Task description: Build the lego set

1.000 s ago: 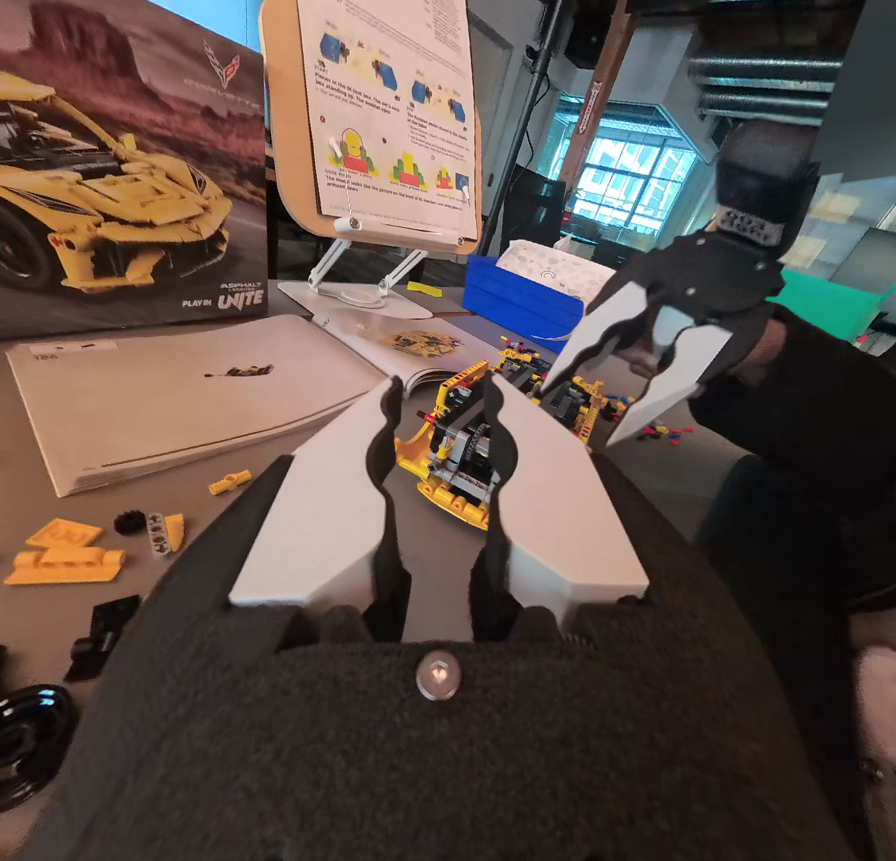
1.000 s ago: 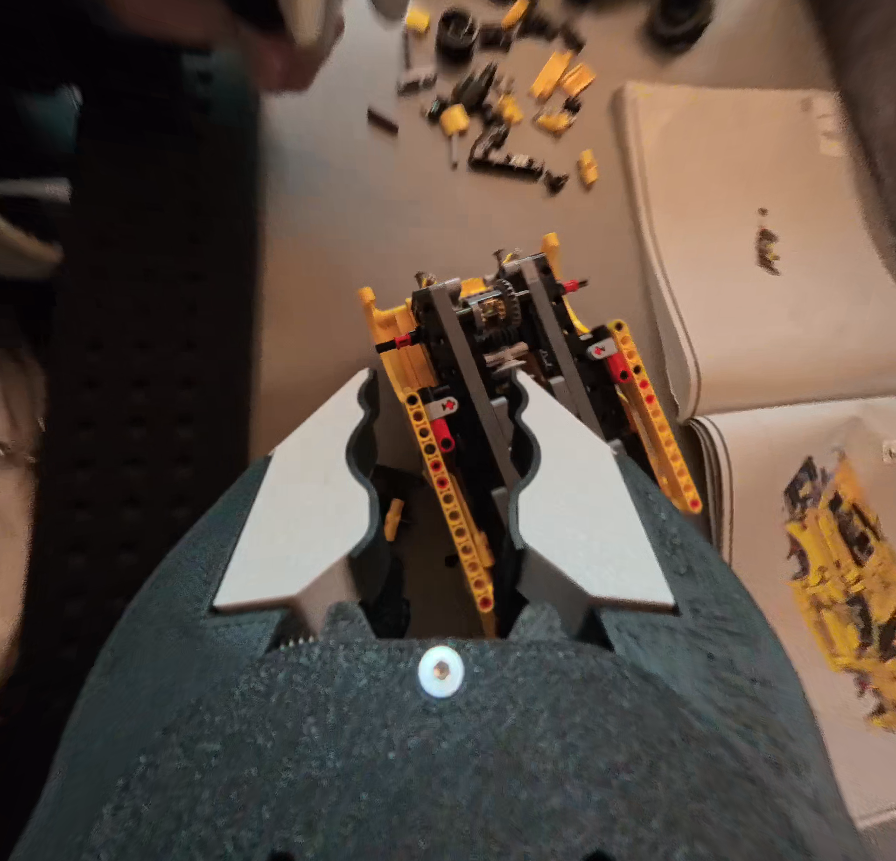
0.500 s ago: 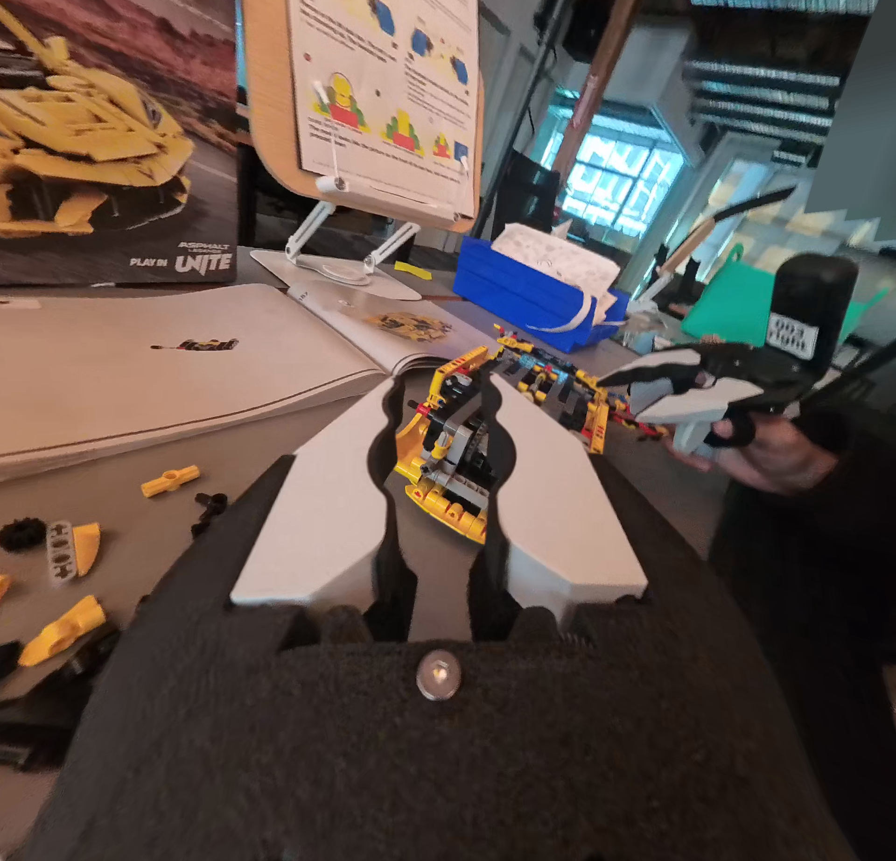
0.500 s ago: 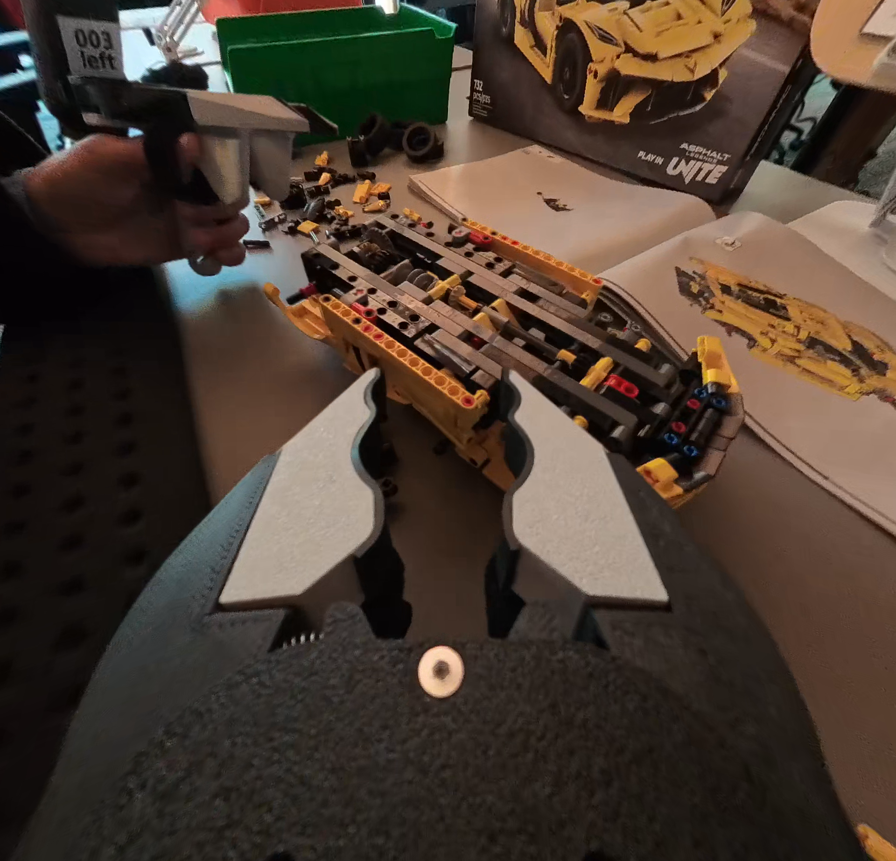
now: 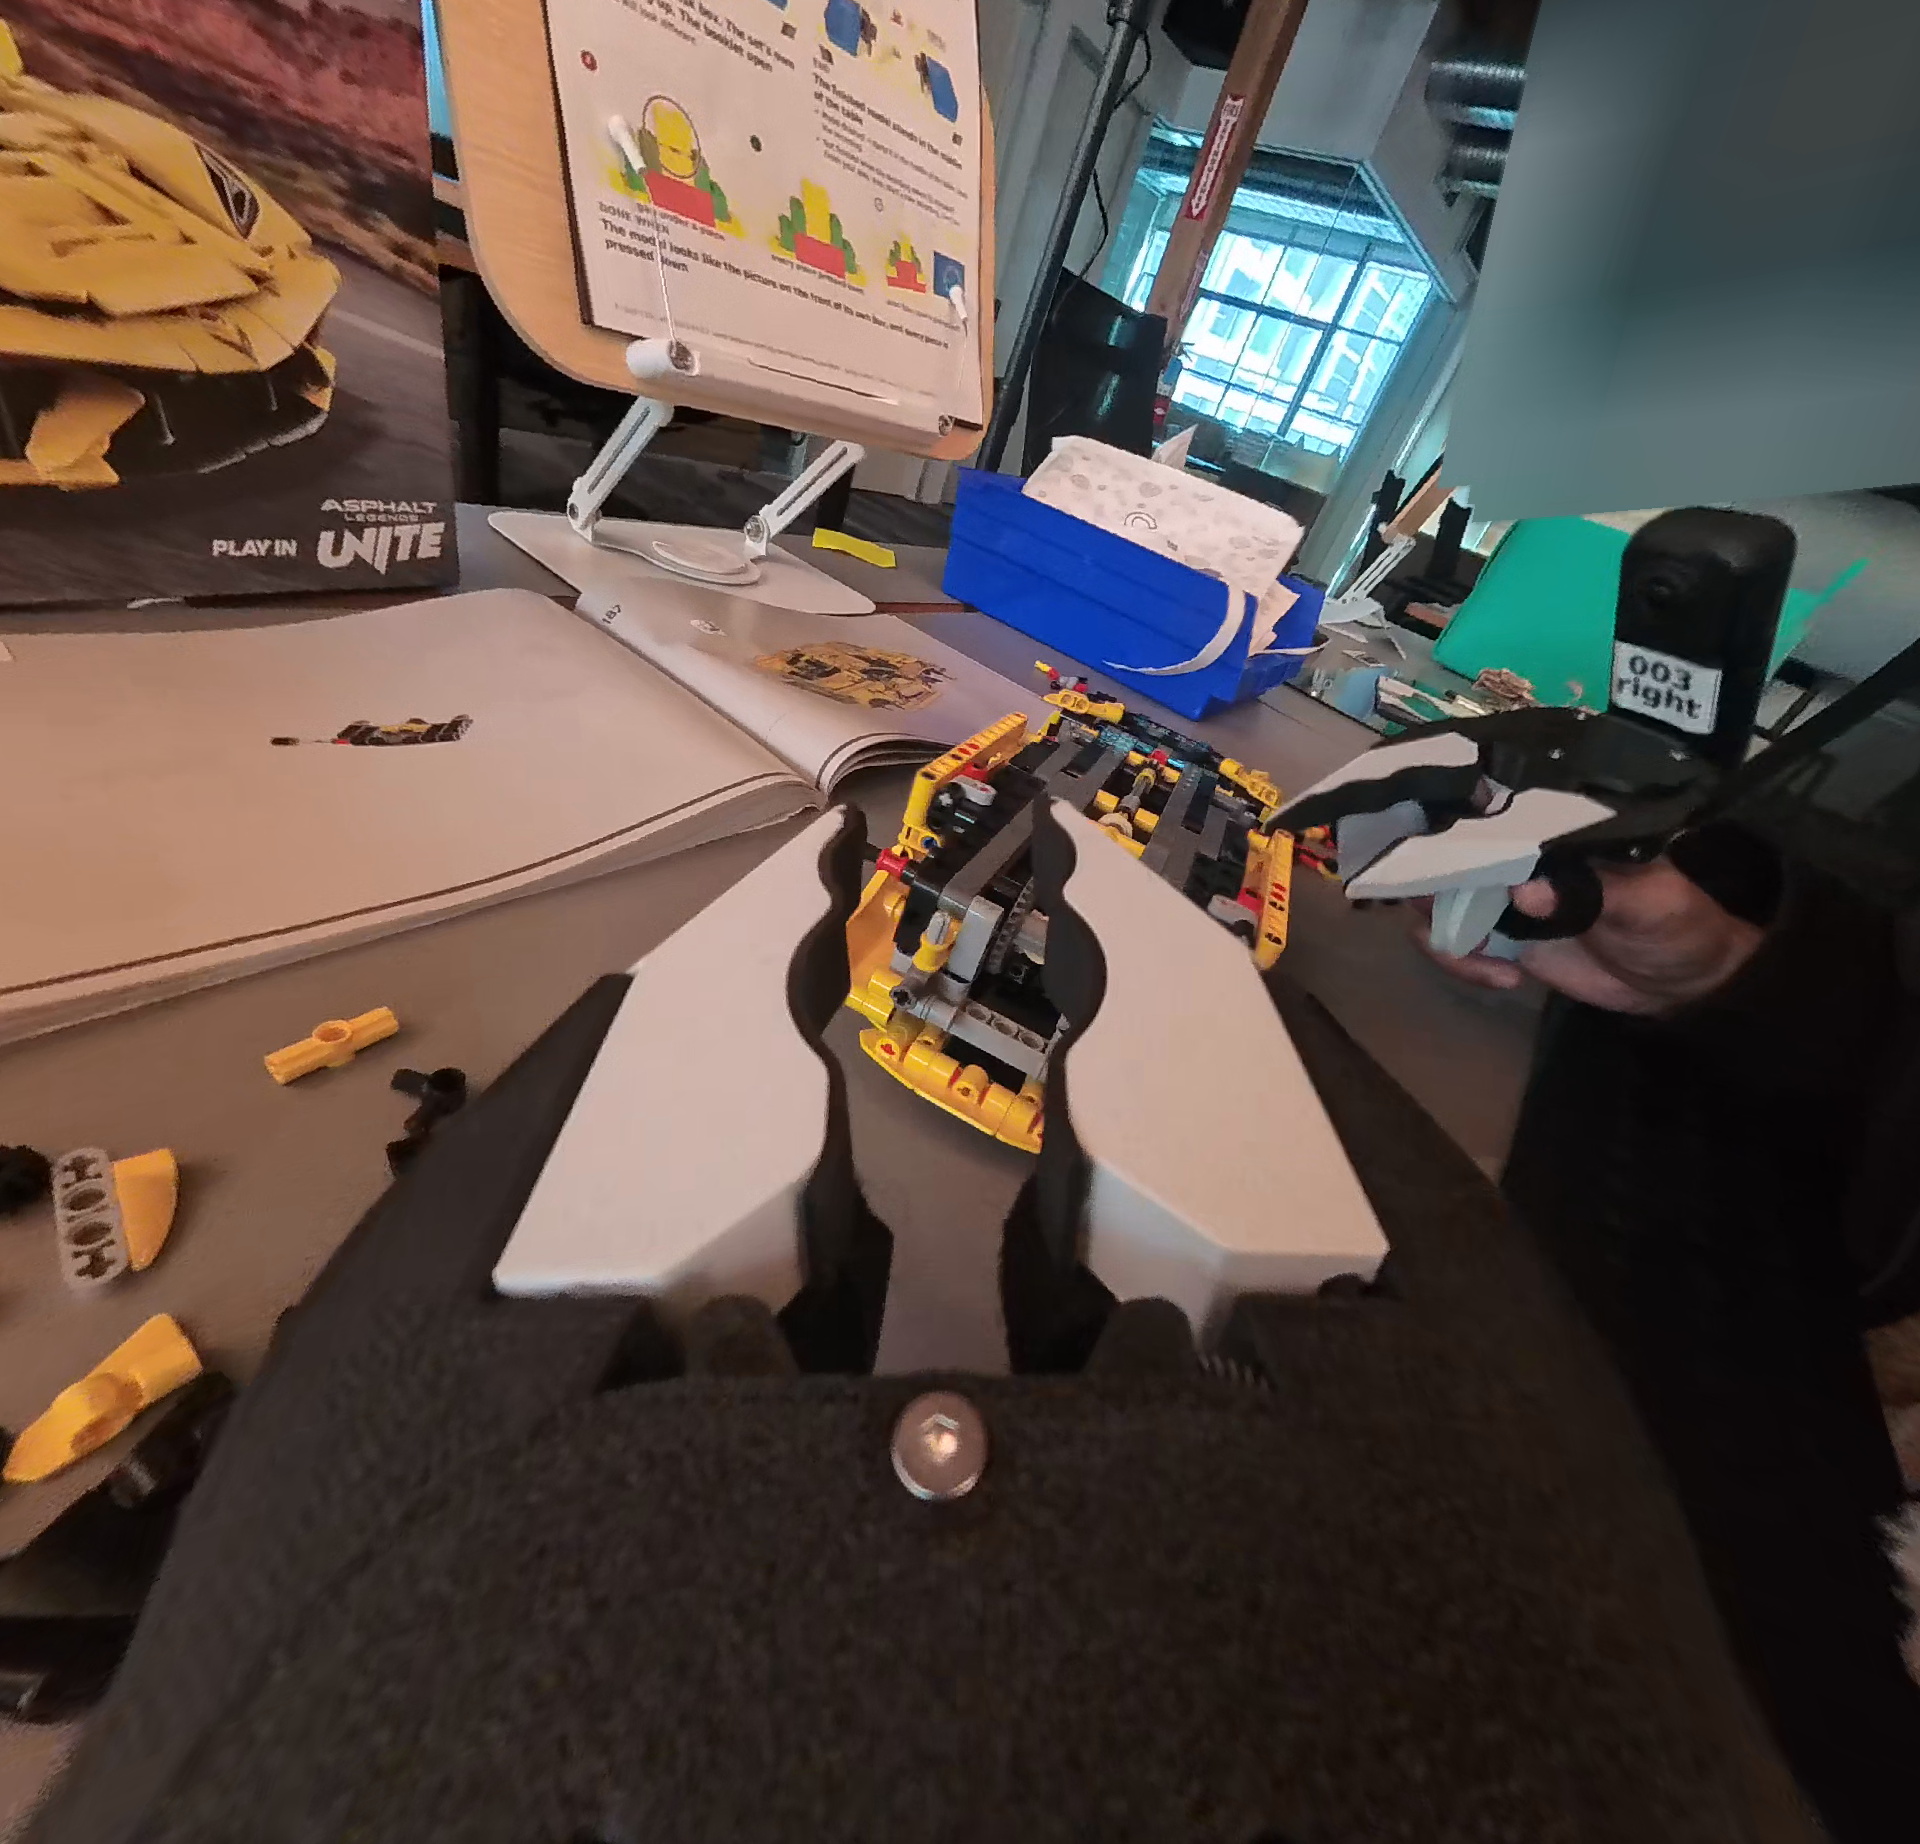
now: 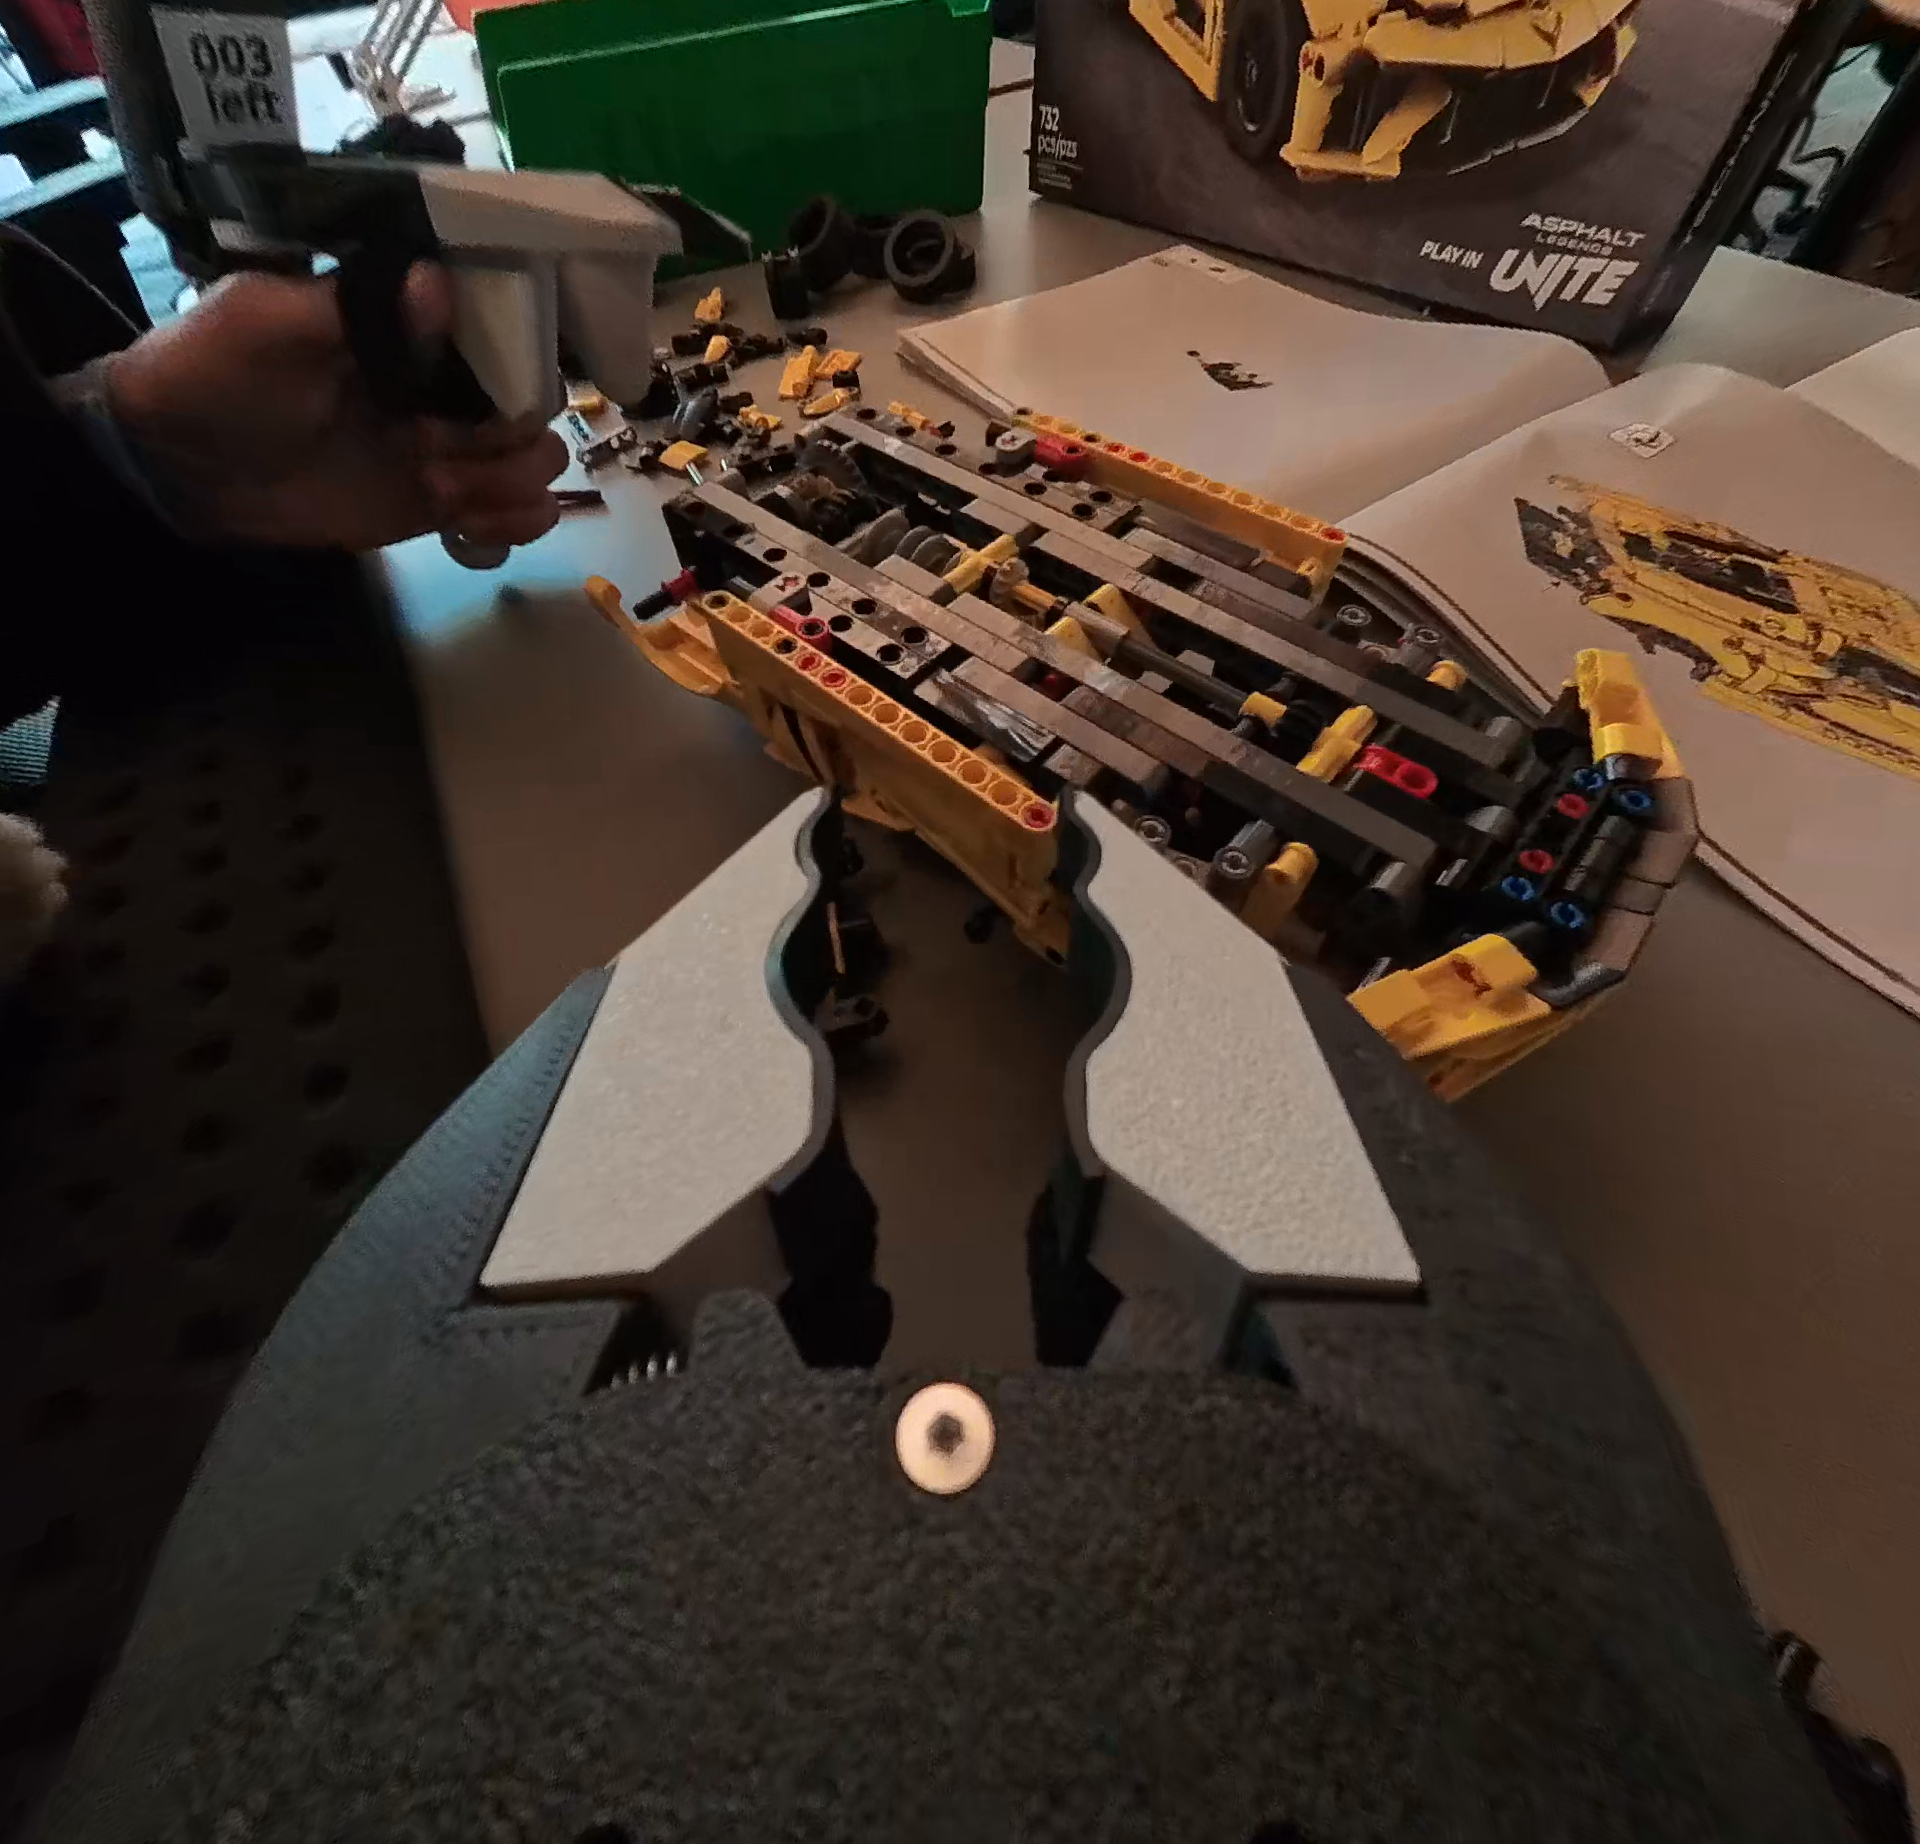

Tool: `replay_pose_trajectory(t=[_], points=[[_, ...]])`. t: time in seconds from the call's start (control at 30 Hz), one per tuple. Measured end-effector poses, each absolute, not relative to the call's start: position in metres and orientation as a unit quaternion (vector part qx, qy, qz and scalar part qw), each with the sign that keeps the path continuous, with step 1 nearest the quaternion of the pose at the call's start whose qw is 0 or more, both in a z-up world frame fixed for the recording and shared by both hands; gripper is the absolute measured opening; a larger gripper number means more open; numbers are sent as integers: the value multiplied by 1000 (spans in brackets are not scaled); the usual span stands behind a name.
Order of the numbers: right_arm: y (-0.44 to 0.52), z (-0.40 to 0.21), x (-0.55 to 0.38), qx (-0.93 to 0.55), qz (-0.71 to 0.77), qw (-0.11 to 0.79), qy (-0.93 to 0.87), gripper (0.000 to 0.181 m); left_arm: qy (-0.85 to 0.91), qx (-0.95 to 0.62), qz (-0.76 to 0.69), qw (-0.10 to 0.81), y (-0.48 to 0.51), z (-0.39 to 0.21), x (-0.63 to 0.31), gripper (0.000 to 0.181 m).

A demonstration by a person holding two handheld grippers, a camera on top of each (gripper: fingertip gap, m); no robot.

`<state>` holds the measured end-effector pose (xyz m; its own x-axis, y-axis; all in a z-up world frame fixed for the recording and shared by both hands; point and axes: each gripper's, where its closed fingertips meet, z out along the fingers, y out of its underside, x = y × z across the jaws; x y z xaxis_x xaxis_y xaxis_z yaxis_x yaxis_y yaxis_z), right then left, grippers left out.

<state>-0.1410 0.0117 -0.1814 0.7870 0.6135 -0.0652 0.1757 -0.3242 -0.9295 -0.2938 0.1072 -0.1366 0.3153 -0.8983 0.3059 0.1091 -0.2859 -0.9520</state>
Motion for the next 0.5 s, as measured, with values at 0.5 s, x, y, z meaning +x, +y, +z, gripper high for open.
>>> replay_pose_trajectory(t=[0.5], points=[[11,-166,-142,-758,201,557,-275,40,239,-622,-545,509,111,-122,-319,32]])
